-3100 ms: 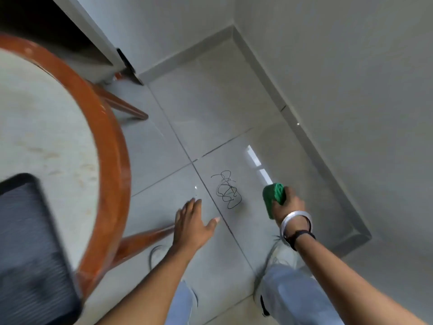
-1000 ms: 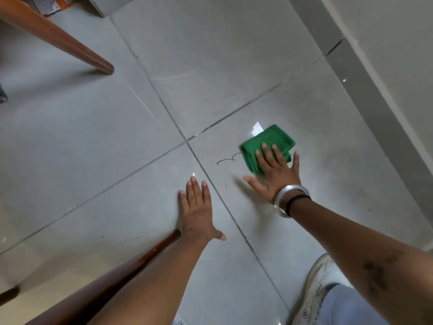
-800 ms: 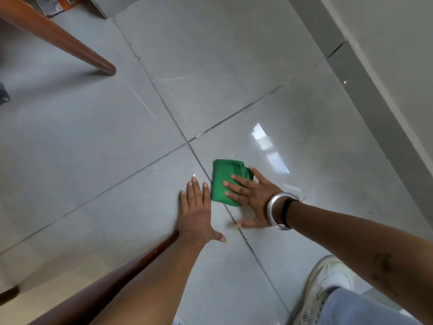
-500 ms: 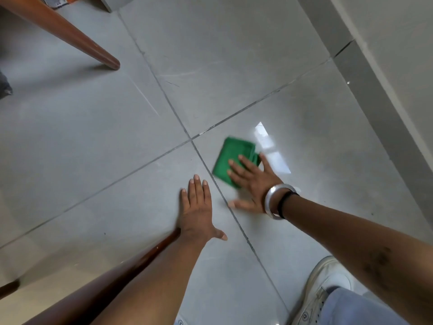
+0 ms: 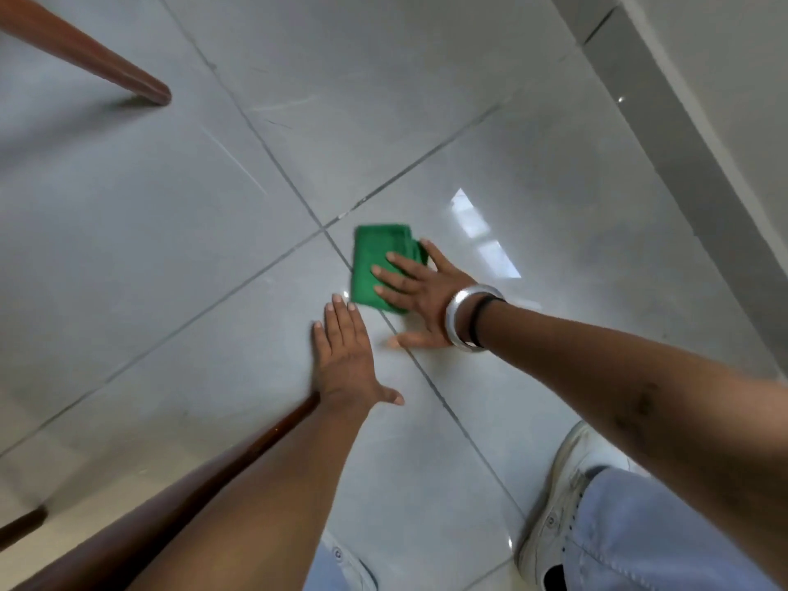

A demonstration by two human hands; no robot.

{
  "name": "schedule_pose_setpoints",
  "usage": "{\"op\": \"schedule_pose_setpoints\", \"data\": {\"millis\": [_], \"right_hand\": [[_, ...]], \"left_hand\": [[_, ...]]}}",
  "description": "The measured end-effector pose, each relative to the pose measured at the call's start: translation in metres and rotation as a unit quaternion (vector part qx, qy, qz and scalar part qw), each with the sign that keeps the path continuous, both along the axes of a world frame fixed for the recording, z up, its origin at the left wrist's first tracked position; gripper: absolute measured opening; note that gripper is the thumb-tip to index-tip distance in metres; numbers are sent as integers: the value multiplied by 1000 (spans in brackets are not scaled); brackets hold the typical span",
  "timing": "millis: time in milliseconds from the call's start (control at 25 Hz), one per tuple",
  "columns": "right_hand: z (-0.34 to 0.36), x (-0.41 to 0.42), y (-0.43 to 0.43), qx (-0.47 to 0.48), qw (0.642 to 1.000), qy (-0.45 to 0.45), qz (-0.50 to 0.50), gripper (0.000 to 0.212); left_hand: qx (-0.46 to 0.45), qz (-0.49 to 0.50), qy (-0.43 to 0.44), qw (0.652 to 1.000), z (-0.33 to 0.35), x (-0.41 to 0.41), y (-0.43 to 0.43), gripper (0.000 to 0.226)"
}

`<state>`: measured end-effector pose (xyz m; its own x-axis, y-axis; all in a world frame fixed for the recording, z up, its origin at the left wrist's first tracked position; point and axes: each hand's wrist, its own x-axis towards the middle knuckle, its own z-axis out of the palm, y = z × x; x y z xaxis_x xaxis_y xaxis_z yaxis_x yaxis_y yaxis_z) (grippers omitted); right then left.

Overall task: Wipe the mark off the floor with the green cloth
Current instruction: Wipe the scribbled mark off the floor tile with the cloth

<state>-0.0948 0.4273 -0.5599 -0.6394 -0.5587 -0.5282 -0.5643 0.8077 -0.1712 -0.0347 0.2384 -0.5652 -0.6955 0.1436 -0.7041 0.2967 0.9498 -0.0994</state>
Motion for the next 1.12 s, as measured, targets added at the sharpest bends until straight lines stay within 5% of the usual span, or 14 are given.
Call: {"op": "schedule_pose_setpoints", "data": {"millis": [120,320,560,640,800,880,1000,1120], "right_hand": [[8,52,50,-4,1000,-3,7,83],[-7,-8,32,25,958,27,-283,95],[7,72,52,-33,999,-22,21,74],[2,81,82,12,996,20,-85,75],[-7,82,63,51,918,31,-392,69],[-1,117,44,16,938,36,-344,66],[3,162,41,-8,992,20,-125,62],[-3,139,43,34,977,79,-197,65]], "left_hand": [[-14,21,-13,1000,2,-2,2,171],[-19,14,-10,1000,-2,-2,1,173],[-35,4,-27,999,6,-5,2,169],[-48,-9,-26,998,7,-6,3,169],[-55,-11,-47,997,11,-6,3,168],[-65,-36,-55,996,17,-11,2,165],[-76,-77,-44,993,24,-8,3,145],[-59,-68,-34,995,33,1,9,103]]}}
